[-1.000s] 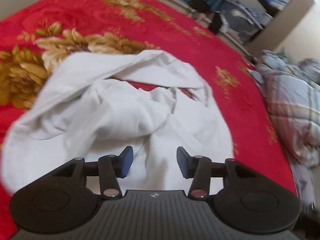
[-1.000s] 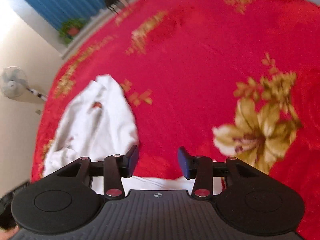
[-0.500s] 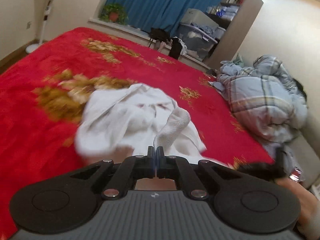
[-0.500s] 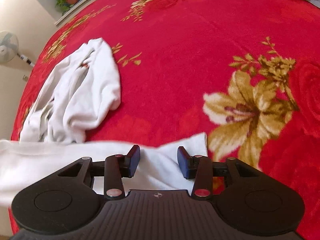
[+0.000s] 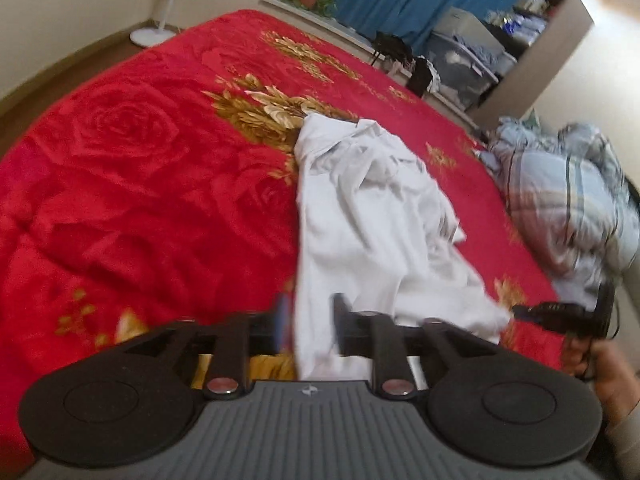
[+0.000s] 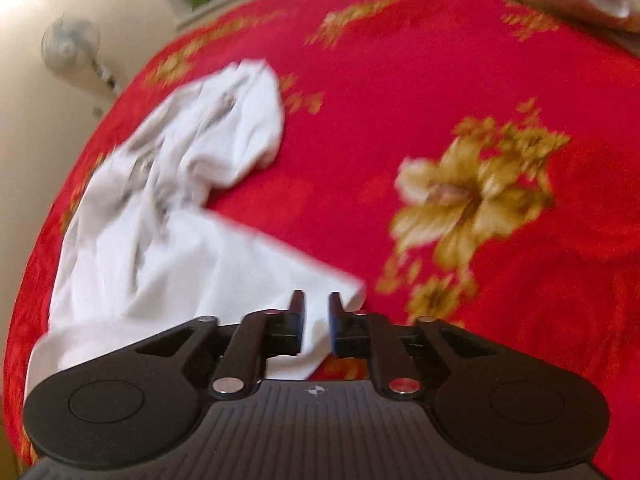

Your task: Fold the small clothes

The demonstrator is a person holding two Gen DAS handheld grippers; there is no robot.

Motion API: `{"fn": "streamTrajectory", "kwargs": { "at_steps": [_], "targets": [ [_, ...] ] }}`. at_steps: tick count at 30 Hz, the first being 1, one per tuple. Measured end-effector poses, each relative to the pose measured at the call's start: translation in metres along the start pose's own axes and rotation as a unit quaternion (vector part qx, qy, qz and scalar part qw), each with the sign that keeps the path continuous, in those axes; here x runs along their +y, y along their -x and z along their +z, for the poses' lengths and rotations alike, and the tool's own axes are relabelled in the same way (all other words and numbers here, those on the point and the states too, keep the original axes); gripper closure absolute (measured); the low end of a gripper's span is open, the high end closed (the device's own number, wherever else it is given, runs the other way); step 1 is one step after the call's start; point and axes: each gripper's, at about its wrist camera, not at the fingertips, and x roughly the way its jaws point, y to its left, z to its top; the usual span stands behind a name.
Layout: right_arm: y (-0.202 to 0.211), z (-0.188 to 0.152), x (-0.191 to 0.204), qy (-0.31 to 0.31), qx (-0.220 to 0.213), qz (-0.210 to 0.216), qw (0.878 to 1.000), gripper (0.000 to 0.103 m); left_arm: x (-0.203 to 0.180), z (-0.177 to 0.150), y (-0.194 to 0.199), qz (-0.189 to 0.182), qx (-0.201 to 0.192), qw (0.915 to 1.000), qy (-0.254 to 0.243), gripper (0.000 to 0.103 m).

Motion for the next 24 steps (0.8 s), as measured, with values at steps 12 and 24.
{"fn": "streamTrajectory", "kwargs": {
  "at_steps": [12, 24],
  "targets": [
    [-0.071, 0.003, 0.043, 0.153, 0.012, -0.039, 0.987, 0.059, -0.011, -0.005, -0.117, 0.076, 0.145, 0.9827, 0.086, 0.052],
    [0.058, 0.004, 0.054, 0.142, -0.072, 0.014, 0.987, 0.101, -0.022, -0.01, -0.009, 0.068, 0.01, 0.9963, -0.051, 0.102]
  ]
}}
